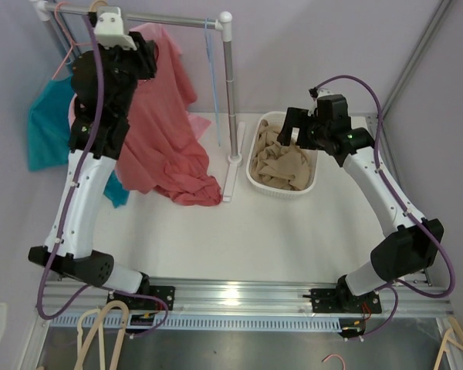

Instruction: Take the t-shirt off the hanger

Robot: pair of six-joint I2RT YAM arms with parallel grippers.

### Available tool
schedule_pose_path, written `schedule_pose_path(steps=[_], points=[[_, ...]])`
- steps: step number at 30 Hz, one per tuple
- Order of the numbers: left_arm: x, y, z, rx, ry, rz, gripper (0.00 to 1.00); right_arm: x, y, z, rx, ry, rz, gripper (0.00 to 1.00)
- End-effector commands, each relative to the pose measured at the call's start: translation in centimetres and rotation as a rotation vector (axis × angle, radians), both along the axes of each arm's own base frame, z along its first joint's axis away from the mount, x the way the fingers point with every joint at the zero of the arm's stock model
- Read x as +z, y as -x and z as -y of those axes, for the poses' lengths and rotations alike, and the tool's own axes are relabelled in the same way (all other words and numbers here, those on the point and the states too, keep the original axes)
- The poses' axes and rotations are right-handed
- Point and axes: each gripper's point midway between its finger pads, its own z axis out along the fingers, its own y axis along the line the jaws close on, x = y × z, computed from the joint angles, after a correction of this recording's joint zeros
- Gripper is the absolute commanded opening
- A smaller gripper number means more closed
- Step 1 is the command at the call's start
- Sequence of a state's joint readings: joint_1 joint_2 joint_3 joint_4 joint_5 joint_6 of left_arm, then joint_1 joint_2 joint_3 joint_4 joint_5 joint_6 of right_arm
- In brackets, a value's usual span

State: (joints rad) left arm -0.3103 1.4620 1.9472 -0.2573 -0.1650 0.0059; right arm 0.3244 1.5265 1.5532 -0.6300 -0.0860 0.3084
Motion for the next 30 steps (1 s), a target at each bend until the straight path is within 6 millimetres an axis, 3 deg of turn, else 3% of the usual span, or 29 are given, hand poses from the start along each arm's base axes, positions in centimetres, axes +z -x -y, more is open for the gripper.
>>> schedule_pose_path(steps=[1, 3, 5, 12, 14, 15, 17, 18, 22, 28, 30], points=[[-1.5, -0.9, -2.1, -0.04, 0.026, -0.029, 0.46, 1.5, 0.2, -0.5, 0.034, -0.011, 0.052, 1.0], [-2.8, -1.7, -3.7, -0.047, 0.028, -0.04, 0.62, 1.3, 0.2, -0.6, 0.044, -0.008, 0.049, 0.99], [-3.0, -2.3, -4.8, -0.036, 0.05, -0.037, 0.67, 1.4, 0.1, -0.7, 0.047, -0.008, 0.049, 0.99], [-4.4, -5.9, -7.1, -0.025, 0.038, -0.107, 0.68, 1.5, -0.1, -0.7, 0.053, 0.005, 0.049, 1.0], [-3.6, -6.5, -7.8, -0.014, 0.044, -0.094, 0.66, 1.5, 0.0, -0.6, 0.058, 0.013, 0.046, 0.99], [-4.9, -7.7, -8.7, 0.003, 0.049, -0.132, 0.65, 1.4, 0.0, -0.6, 0.057, 0.018, 0.043, 1.0], [-4.4, -8.4, -9.0, 0.007, 0.056, -0.129, 0.62, 1.6, 0.0, -0.3, 0.051, 0.027, 0.048, 1.0], [-5.7, -9.6, -9.2, 0.011, 0.062, -0.158, 0.61, 1.6, 0.0, -0.2, 0.049, 0.03, 0.05, 0.99], [-5.8, -10.9, -9.5, 0.027, 0.097, -0.151, 0.47, 2.0, -0.2, -0.2, 0.051, 0.037, 0.054, 0.99], [-5.5, -12.4, -9.3, 0.012, 0.103, -0.143, 0.44, 2.2, -0.6, -0.4, 0.057, 0.034, 0.058, 0.99], [-5.8, -12.7, -9.4, 0.012, 0.105, -0.151, 0.33, 2.2, -0.8, -0.4, 0.057, 0.036, 0.06, 0.99]])
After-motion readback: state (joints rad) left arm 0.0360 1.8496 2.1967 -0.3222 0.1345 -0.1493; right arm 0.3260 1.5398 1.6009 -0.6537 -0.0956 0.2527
